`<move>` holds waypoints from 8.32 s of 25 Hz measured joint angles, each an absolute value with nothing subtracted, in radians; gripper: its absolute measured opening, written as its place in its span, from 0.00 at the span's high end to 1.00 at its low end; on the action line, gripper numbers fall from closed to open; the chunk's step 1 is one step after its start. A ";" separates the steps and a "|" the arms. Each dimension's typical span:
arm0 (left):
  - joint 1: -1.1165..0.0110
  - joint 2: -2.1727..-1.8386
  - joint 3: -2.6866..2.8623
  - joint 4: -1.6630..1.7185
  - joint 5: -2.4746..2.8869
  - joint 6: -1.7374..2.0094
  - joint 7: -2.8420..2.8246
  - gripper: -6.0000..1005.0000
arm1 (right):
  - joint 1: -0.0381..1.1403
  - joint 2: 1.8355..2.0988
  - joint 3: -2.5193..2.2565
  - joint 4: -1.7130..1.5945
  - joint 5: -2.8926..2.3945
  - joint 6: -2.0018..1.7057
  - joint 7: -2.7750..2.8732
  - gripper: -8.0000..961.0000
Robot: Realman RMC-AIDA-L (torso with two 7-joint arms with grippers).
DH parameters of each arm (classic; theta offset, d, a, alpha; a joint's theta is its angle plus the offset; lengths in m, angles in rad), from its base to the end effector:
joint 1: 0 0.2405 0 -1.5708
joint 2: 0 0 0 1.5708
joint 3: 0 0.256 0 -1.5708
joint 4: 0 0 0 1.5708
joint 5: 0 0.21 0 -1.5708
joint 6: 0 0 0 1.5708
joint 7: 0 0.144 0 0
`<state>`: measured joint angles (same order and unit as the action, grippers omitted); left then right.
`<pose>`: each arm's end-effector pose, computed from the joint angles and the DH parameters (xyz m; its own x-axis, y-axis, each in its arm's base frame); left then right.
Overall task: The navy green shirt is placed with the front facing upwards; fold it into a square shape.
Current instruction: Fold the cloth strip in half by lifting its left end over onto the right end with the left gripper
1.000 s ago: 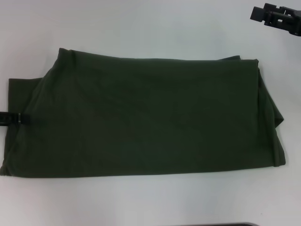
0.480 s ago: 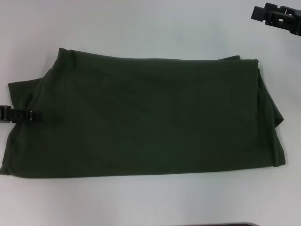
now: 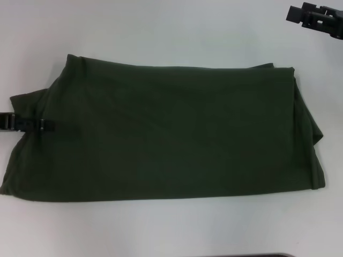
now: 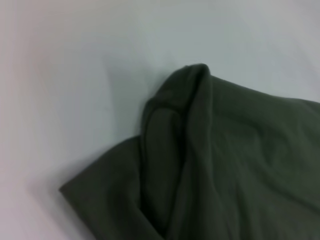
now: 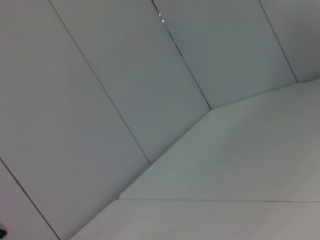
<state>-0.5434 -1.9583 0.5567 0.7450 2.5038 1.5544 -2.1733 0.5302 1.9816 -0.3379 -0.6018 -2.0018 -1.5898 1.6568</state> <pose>-0.3365 0.3247 0.0595 0.3368 0.9108 0.2388 0.9384 -0.3039 -0.1645 0.2979 0.3437 0.0753 0.4710 -0.4859 -0.7362 -0.7766 -0.6243 -0.0848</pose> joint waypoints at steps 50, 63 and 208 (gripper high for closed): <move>-0.564 -1.966 0.578 0.747 2.566 1.539 -2.192 0.32 | 0.535 1.968 -0.337 -0.606 -2.001 -1.581 1.677 0.05; -0.571 -1.969 0.578 0.754 2.566 1.537 -2.192 0.34 | 0.535 1.968 -0.338 -0.606 -1.999 -1.579 1.676 0.05; -0.549 -2.015 0.343 0.898 2.134 1.931 -2.133 0.97 | 0.547 2.001 -0.412 -0.597 -1.980 -1.543 1.674 0.06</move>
<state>-0.5489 -2.0149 0.3429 0.8983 2.1344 1.9305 -2.1329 0.5474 2.0012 -0.4123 -0.5967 -1.9805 -1.5430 1.6736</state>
